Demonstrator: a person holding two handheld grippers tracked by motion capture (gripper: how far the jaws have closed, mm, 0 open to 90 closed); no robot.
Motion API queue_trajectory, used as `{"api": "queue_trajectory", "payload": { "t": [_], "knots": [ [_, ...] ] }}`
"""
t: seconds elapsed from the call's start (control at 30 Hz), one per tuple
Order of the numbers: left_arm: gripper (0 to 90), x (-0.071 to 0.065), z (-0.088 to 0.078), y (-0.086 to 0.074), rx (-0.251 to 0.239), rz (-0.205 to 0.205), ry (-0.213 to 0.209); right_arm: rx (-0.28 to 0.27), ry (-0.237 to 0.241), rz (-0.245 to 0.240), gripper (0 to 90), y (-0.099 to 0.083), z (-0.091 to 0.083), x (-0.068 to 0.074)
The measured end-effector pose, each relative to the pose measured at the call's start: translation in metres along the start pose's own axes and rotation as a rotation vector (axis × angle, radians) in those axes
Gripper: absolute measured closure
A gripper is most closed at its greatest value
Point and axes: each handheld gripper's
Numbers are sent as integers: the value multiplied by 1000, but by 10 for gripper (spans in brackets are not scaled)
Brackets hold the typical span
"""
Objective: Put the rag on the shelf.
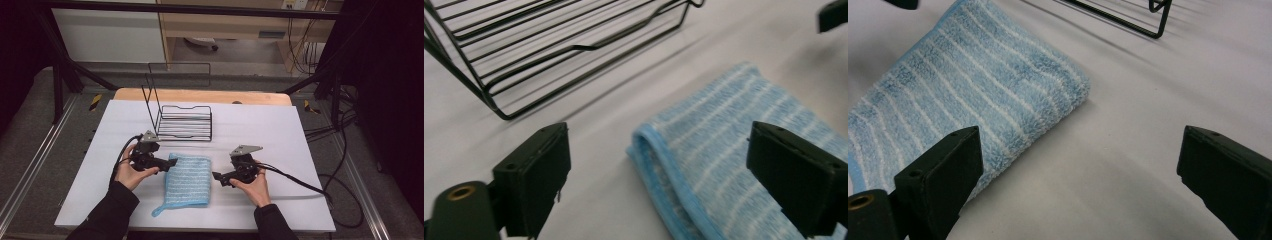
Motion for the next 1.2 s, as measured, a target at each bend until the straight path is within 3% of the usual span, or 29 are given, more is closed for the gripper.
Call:
{"api": "queue_trajectory", "payload": {
  "t": [0.07,0.2,0.33,0.67,0.93,1.2],
  "knots": [
    [168,3,6,2,4,-10,14,0,1,1,51,0,1,0],
    [230,8,14,2,20,-41,-16,10,0,3,49,-1,2,1],
    [371,11,24,-2,49,-77,-37,17,2,5,51,-1,4,1],
    [535,10,39,-3,116,-66,-50,23,3,4,53,-2,4,1],
    [657,8,43,-4,107,-70,-87,19,10,7,56,-2,5,1],
    [711,8,43,-6,105,-84,-104,9,16,13,61,0,3,0]
  ]
}}
Point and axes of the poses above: each handheld gripper's, and its own axes: z roughly forward along the jaws, y roughly out of its top, x roughly to its left, and after that the axes turned 12 degrees about x, right-handed
